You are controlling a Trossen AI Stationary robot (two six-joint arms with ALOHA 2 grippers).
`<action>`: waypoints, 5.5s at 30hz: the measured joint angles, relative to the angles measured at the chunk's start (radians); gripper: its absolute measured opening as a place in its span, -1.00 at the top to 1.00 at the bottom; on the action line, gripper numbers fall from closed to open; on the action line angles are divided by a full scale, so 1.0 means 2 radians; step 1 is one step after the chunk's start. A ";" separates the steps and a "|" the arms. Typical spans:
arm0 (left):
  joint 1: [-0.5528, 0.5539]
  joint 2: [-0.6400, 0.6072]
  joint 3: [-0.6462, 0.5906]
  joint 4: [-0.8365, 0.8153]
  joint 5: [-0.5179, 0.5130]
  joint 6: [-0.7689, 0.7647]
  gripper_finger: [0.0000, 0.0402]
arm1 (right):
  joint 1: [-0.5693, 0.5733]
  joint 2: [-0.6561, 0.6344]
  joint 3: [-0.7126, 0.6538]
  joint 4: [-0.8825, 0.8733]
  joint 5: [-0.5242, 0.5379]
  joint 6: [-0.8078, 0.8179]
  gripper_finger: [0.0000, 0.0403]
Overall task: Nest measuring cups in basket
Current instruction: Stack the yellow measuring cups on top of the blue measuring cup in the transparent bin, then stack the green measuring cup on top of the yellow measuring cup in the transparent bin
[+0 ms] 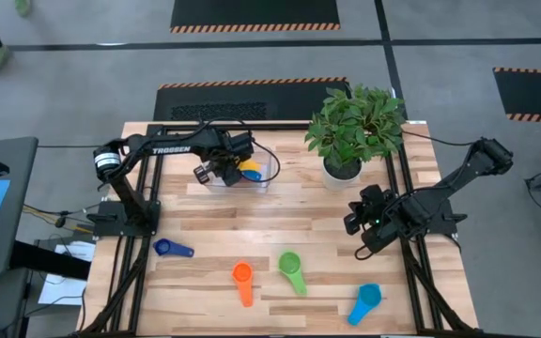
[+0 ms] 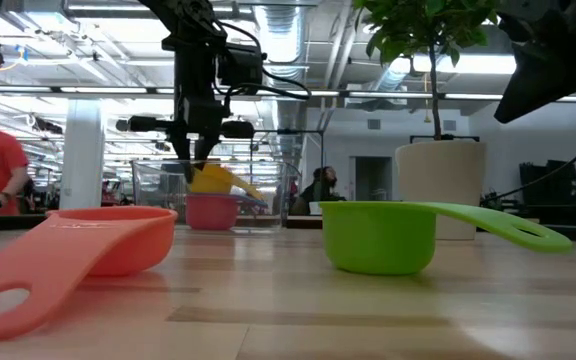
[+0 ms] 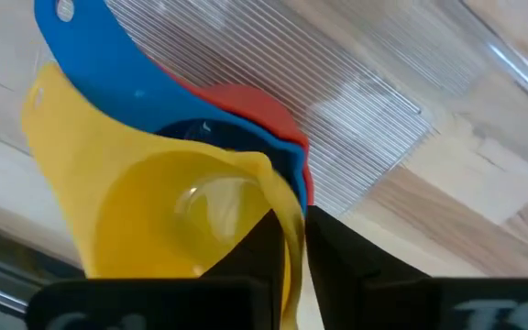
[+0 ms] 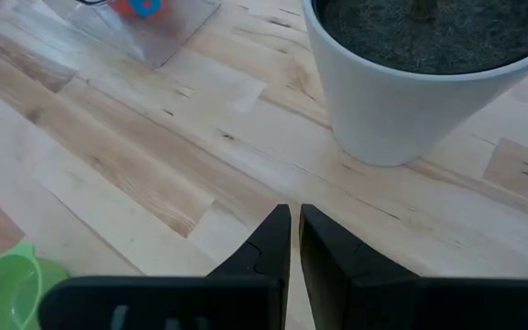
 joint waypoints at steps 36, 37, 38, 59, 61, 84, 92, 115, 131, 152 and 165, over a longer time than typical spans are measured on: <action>-0.057 0.043 0.114 0.065 0.074 -0.508 0.69 | -0.001 0.000 0.000 0.004 -0.030 -0.012 0.73; -0.056 0.047 0.115 0.063 0.064 -0.506 0.69 | 0.000 0.000 0.000 0.004 -0.031 -0.012 0.73; -0.054 0.049 0.115 0.067 0.057 -0.506 0.69 | 0.002 0.000 0.000 0.003 -0.031 -0.012 0.73; -0.012 0.099 0.105 0.139 -0.002 -0.471 0.69 | 0.003 0.000 0.000 0.002 -0.040 -0.035 0.73; -0.012 0.103 0.105 0.140 -0.003 -0.465 0.69 | 0.003 0.000 0.000 0.001 -0.040 -0.035 0.73; -0.013 0.123 0.105 0.122 -0.010 -0.443 0.69 | 0.004 0.000 0.000 0.000 -0.044 -0.039 0.73; -0.021 0.123 0.110 0.074 0.020 -0.435 0.69 | 0.010 0.000 0.000 -0.001 -0.053 -0.039 0.73; -0.037 0.123 0.314 -0.144 0.044 -0.544 0.69 | 0.014 0.000 0.000 -0.001 -0.053 -0.039 0.73; -0.210 -0.209 -0.012 -0.086 0.142 -0.747 0.69 | 0.016 0.001 0.000 0.066 -0.064 -0.039 0.73; -0.350 -0.090 -0.171 0.473 0.046 -0.991 0.69 | 0.064 0.001 0.000 0.138 -0.067 -0.140 0.73; -0.310 0.100 0.154 0.185 0.074 -0.763 0.69 | 0.065 0.001 0.000 0.154 -0.066 -0.140 0.73</action>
